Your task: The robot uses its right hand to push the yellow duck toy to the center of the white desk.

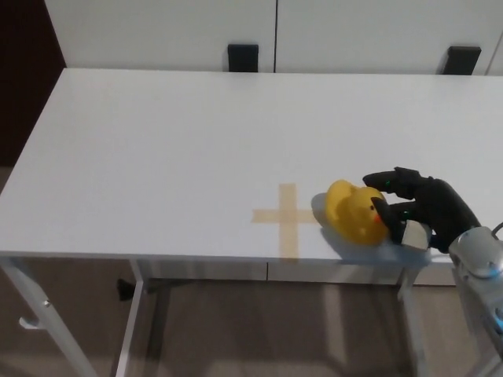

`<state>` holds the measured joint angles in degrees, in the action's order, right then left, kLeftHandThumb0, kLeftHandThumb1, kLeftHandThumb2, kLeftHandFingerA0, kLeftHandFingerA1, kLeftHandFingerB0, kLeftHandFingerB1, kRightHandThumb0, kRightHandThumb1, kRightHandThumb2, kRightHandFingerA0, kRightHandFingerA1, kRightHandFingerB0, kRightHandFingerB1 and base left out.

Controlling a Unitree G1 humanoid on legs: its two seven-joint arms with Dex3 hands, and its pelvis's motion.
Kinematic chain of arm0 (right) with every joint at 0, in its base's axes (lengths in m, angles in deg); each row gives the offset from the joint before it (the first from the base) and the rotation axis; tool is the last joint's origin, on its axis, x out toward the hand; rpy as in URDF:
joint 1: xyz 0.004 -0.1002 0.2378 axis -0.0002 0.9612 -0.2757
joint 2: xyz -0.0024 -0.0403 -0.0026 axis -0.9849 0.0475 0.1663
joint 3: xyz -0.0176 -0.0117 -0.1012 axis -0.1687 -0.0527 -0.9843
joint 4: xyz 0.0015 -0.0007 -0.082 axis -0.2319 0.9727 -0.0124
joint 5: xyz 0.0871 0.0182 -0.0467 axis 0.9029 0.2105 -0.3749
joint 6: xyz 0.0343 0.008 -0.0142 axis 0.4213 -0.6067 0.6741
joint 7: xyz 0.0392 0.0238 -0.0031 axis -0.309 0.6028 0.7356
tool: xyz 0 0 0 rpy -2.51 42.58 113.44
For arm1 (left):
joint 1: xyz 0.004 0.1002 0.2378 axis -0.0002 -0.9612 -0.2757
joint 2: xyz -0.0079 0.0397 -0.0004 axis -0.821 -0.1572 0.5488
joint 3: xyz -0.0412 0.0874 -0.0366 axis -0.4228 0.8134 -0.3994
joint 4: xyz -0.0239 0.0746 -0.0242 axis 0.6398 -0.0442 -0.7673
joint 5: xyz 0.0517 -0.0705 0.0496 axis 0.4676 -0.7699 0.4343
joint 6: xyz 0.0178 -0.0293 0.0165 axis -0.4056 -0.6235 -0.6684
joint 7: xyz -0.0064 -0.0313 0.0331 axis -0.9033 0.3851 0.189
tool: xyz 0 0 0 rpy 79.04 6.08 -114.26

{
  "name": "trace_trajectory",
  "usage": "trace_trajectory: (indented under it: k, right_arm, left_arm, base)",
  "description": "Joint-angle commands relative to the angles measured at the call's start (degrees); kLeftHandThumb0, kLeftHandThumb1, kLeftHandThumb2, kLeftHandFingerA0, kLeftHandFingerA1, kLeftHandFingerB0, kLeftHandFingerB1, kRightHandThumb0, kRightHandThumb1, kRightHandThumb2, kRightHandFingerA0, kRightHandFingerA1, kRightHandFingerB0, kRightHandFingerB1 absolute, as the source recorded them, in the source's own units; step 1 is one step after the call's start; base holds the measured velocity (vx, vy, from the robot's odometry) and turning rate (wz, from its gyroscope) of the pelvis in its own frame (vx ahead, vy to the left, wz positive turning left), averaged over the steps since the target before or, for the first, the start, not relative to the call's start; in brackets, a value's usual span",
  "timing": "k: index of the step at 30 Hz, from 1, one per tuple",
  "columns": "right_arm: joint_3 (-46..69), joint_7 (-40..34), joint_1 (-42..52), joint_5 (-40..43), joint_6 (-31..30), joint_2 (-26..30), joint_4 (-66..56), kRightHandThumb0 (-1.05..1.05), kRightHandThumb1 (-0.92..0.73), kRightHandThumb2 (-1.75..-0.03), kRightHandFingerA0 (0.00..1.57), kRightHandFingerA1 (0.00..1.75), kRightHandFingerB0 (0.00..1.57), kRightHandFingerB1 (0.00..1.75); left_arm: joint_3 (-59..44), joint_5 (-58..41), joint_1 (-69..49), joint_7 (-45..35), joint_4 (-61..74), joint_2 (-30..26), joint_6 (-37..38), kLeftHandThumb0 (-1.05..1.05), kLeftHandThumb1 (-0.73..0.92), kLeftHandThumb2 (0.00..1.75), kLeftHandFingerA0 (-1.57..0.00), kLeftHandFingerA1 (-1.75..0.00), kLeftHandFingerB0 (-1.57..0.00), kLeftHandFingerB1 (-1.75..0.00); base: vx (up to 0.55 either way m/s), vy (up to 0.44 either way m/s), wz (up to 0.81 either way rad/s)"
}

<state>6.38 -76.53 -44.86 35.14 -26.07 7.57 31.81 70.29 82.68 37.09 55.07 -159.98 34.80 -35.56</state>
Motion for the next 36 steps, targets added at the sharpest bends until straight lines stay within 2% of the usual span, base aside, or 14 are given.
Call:
trace_trajectory:
  k: [1,3,4,7,10,18,19,22,24,26,32,33,34,36]
  right_arm:
    - [-0.1,-0.7,0.6,-0.4,-2.5,-1.7,-0.5,-0.80,-0.92,-0.70,0.34,0.54,0.36,0.40]
    - [0.1,-1.1,0.8,-0.3,-2.7,-2.5,-0.8,-0.79,-0.92,-0.69,0.32,0.54,0.34,0.39]
    - [0.2,-1.3,0.8,-0.2,-3.3,-3.0,-0.9,-0.81,-0.92,-0.70,0.23,0.49,0.27,0.36]
    - [0.1,-1.5,0.7,-0.2,-4.0,-3.7,-0.9,-0.81,-0.92,-0.68,0.23,0.48,0.28,0.34]
    - [0.0,-1.9,0.4,0.0,-4.4,-5.7,-0.8,-0.81,-0.92,-0.70,0.20,0.49,0.24,0.36]
    - [-0.1,-2.2,0.0,-0.1,-3.8,-7.7,0.1,-0.83,-0.92,-0.70,0.19,0.54,0.25,0.40]
    - [-0.2,-2.4,-0.1,-0.2,-4.0,-8.3,0.1,-0.81,-0.92,-0.70,0.18,0.54,0.25,0.40]
    - [-0.6,-2.7,-0.3,-0.4,-4.2,-9.1,0.0,-0.83,-0.92,-0.71,0.19,0.55,0.24,0.40]
    - [-0.8,-2.9,-0.5,-0.6,-4.2,-9.8,0.1,-0.84,-0.92,-0.71,0.19,0.54,0.24,0.40]
    - [-1.1,-3.5,-1.0,-0.9,-4.8,-10.6,0.2,-0.83,-0.92,-0.72,0.19,0.55,0.24,0.41]
    - [-1.5,-3.7,-1.0,-1.1,-6.1,-11.5,-0.7,-0.85,-0.92,-0.72,0.17,0.54,0.23,0.40]
    - [-1.4,-3.6,-1.2,-0.8,-6.2,-11.9,-0.7,-0.84,-0.92,-0.70,0.18,0.53,0.24,0.38]
    - [-1.2,-3.6,-1.5,-0.4,-6.4,-12.5,-0.7,-0.82,-0.92,-0.70,0.21,0.53,0.25,0.38]
    - [-1.3,-3.8,-1.7,-0.4,-6.6,-13.0,-0.6,-0.82,-0.92,-0.70,0.21,0.53,0.25,0.38]
  left_arm:
    - [1.1,1.6,-0.7,0.8,-0.3,-0.5,2.6,-0.12,0.51,1.06,-0.90,-0.90,-0.91,-0.93]
    - [1.1,1.4,-0.7,0.7,-0.3,-0.4,2.4,-0.13,0.52,1.06,-0.91,-0.90,-0.91,-0.93]
    - [1.2,1.5,-0.7,0.7,-0.4,-0.3,2.3,-0.14,0.59,0.92,-0.93,-0.86,-0.90,-0.90]
    - [1.2,1.5,-0.7,0.8,-0.5,-0.2,2.3,-0.12,0.52,1.07,-0.90,-0.91,-0.89,-0.92]
    - [1.3,1.8,-0.9,1.1,-0.4,0.0,2.3,-0.12,0.58,0.92,-0.92,-0.86,-0.91,-0.90]
    - [1.2,1.8,-1.1,0.9,-0.3,0.1,2.0,-0.14,0.60,0.92,-0.91,-0.89,-0.89,-0.93]
    - [1.1,1.7,-1.1,0.9,-0.2,0.1,2.0,-0.13,0.53,1.04,-0.90,-0.92,-0.90,-0.93]
    - [1.1,1.7,-1.2,0.9,-0.1,0.2,2.1,-0.07,0.50,1.10,-0.91,-0.93,-0.96,-0.97]
    - [1.2,1.8,-1.1,0.9,-0.1,0.2,2.1,-0.12,0.53,1.03,-0.92,-0.92,-0.91,-0.93]
    - [1.2,1.8,-1.0,1.1,-0.3,0.3,2.1,-0.09,0.52,1.10,-0.91,-0.92,-0.92,-0.94]
    - [1.0,1.8,-1.0,1.1,-0.3,0.5,1.8,-0.09,0.49,1.08,-0.92,-0.94,-0.93,-0.95]
    - [1.1,1.9,-1.0,1.2,-0.2,0.5,1.9,-0.12,0.58,0.91,-0.91,-0.89,-0.90,-0.93]
    - [1.2,2.0,-1.1,1.2,-0.2,0.5,2.3,-0.13,0.52,1.07,-0.89,-0.90,-0.91,-0.94]
    - [1.3,2.1,-1.2,1.1,-0.3,0.5,2.5,-0.13,0.52,1.07,-0.89,-0.90,-0.91,-0.94]
  base:
    - [0.00,0.000,0.00]
    - [0.00,0.000,0.00]
    - [0.00,0.000,0.00]
    - [0.00,0.000,0.00]
    - [0.00,0.000,0.00]
    - [0.00,0.000,0.00]
    - [0.00,0.000,0.00]
    - [0.00,0.000,0.00]
    - [0.00,0.000,0.00]
    - [0.00,0.000,0.00]
    - [0.00,0.000,0.00]
    - [0.00,0.000,0.00]
    - [0.00,0.000,0.00]
    - [0.00,0.000,0.00]
